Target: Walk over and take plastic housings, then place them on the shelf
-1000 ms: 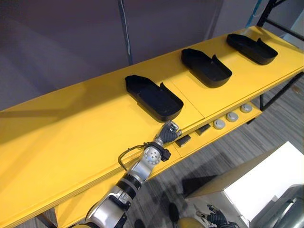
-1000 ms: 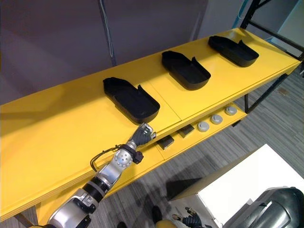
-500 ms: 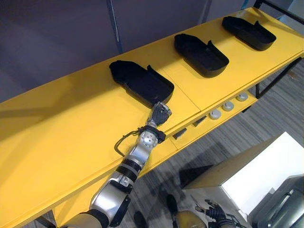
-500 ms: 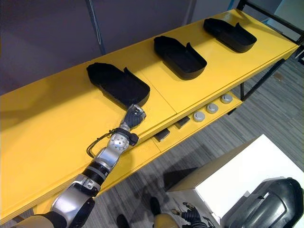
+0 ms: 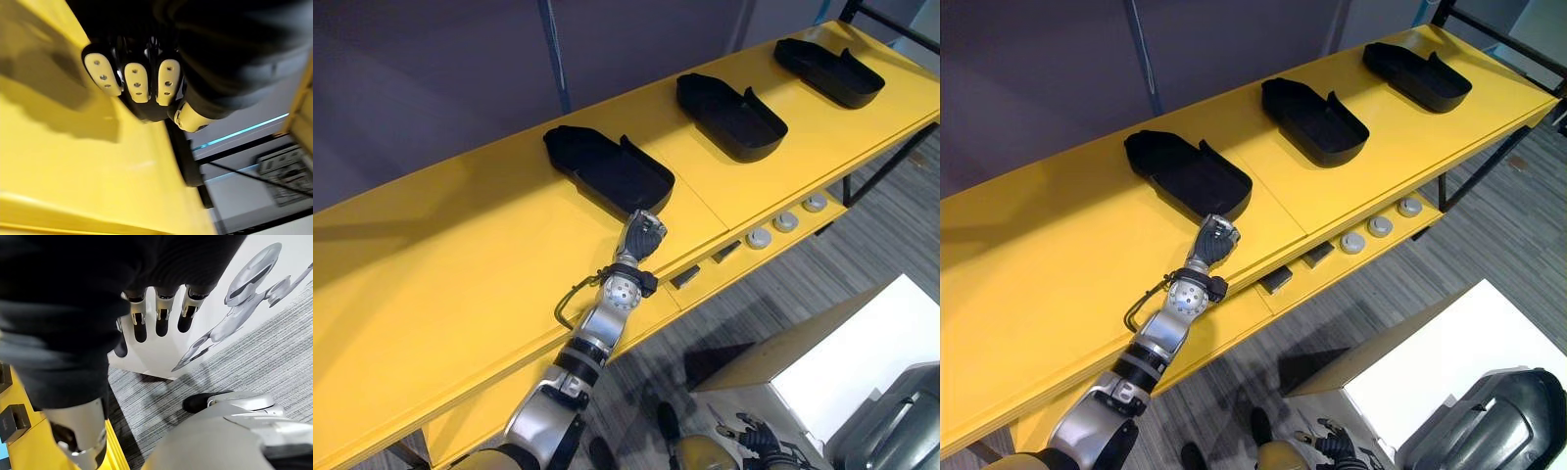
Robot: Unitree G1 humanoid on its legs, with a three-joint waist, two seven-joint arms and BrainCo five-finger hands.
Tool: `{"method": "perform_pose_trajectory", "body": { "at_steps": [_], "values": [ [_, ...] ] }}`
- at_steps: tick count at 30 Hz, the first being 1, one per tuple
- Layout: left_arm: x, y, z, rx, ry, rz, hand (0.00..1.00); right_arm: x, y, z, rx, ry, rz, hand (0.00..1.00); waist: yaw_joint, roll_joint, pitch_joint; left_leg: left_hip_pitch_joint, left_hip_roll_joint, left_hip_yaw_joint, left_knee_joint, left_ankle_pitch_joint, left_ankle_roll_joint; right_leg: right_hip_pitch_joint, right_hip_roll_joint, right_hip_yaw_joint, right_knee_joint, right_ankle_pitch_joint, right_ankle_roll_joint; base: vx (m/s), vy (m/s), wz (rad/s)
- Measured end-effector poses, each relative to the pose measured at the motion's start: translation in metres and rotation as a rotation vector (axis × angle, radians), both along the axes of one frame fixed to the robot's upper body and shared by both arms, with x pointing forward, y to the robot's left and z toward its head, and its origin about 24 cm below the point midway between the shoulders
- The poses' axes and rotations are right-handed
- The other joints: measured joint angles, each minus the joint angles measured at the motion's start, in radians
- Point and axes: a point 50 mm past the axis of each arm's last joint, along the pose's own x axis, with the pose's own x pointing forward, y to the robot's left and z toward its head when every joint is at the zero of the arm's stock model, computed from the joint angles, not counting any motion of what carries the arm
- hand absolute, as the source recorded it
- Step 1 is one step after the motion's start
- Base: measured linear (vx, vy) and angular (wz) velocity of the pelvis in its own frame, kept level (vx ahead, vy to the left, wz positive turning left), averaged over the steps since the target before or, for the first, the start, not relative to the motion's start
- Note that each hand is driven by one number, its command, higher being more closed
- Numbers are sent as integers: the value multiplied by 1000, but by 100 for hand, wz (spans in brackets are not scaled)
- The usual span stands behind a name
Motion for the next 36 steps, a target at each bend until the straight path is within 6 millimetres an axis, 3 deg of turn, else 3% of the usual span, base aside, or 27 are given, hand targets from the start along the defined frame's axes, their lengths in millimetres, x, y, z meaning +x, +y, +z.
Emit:
{"method": "perform_pose_trajectory", "body": {
  "at_steps": [5,8,9,16,19,21,26,30,32,35,36],
  "values": [
    [-25,12,37,-95,-207,-20,100,-5,-3,-1,-9,15,-5,0,31,3,-2,2,-5,-22,0,2,4,10,-6,-12,0,-3,3,-38,1,12],
    [-44,35,54,-148,-331,17,100,-10,-5,-3,-11,34,-6,0,53,5,-4,12,-8,-35,0,3,4,29,-9,-23,-7,-3,4,-14,1,15],
    [-52,51,58,-174,-374,65,100,-12,-5,-4,-11,42,-7,0,60,8,-11,11,-11,-51,0,3,6,36,-13,-38,-11,-5,6,-9,-2,24],
    [-92,127,43,-227,-424,395,100,-24,-10,-9,-21,92,-6,0,114,16,-51,13,-16,-92,4,5,8,60,-20,-72,-13,-12,5,-10,0,20],
    [-118,162,22,-246,-369,583,100,-30,-10,-10,-19,110,-8,0,140,13,-70,19,-16,-114,8,6,9,78,-22,-96,-13,-20,3,-24,-9,23],
    [-141,186,-4,-283,-272,743,100,-35,-8,-12,-16,122,-9,0,167,8,-90,26,-15,-127,7,4,9,93,-22,-109,-11,-28,5,-37,-12,17],
    [-183,214,-61,-298,0,961,100,-36,-5,-8,-13,90,-13,0,208,-3,-137,33,-12,-150,1,1,8,97,-26,-148,26,-57,5,-22,-16,20],
    [-202,218,-125,-284,346,1001,100,-25,7,-3,1,39,36,0,213,-16,-153,37,-11,-153,17,-13,18,112,-31,-165,28,-61,6,-12,-4,9],
    [-215,210,-167,-285,592,979,100,-19,26,-2,52,13,58,0,213,-24,-162,39,-8,-135,21,-14,18,113,-31,-164,33,-63,6,-7,-1,-2],
    [-230,195,-203,-292,813,923,100,-15,38,-1,90,-2,67,0,211,-31,-170,42,-9,-127,24,-14,12,114,-34,-159,37,-65,7,-9,3,-6],
    [-237,189,-216,-295,891,909,0,-15,41,-1,96,-2,66,0,212,-33,-174,42,-9,-122,24,-15,13,113,-34,-155,37,-65,7,-5,6,-8]
  ]
}}
